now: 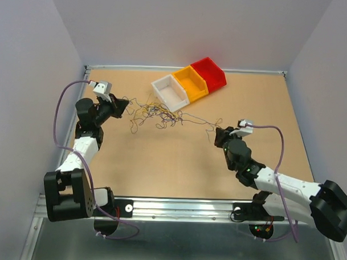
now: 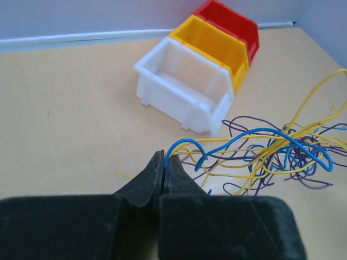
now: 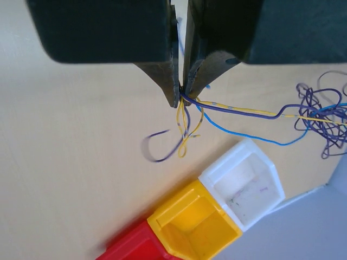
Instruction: Untangle the cables
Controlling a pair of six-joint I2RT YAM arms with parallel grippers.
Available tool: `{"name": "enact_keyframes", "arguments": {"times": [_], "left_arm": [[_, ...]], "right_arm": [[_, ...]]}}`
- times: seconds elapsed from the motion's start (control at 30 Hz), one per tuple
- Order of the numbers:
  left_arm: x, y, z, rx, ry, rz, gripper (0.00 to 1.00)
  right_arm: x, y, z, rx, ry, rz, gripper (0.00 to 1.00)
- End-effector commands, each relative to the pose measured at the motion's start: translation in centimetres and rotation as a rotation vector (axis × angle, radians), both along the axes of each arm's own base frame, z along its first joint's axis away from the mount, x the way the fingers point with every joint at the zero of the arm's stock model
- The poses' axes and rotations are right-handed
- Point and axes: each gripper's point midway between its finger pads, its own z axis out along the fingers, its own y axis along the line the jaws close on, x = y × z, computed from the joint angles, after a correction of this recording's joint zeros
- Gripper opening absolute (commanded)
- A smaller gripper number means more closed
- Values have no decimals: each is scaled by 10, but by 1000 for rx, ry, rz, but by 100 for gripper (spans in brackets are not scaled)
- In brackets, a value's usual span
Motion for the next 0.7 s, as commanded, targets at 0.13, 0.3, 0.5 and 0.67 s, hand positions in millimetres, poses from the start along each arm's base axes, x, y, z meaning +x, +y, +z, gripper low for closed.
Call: {"name": "enact_keyframes", "arguments": {"times": [0.13,0.3,0.5,0.67], "left_arm": [[-4,4,39,47,-195,-10,0],[-7,0,40,64,-210,-27,0],[-18,-24,35,134,-241,-176,54],[-28,-38,43,189,-308,-196,84]], "right_arm": [[-18,-40,10,15,-61,-83,2],[-18,-26,13,10,-63,-6,1],[-20,26,28,-49,-80,273,1],[-26,68,46,-84,-116,489,3]]}}
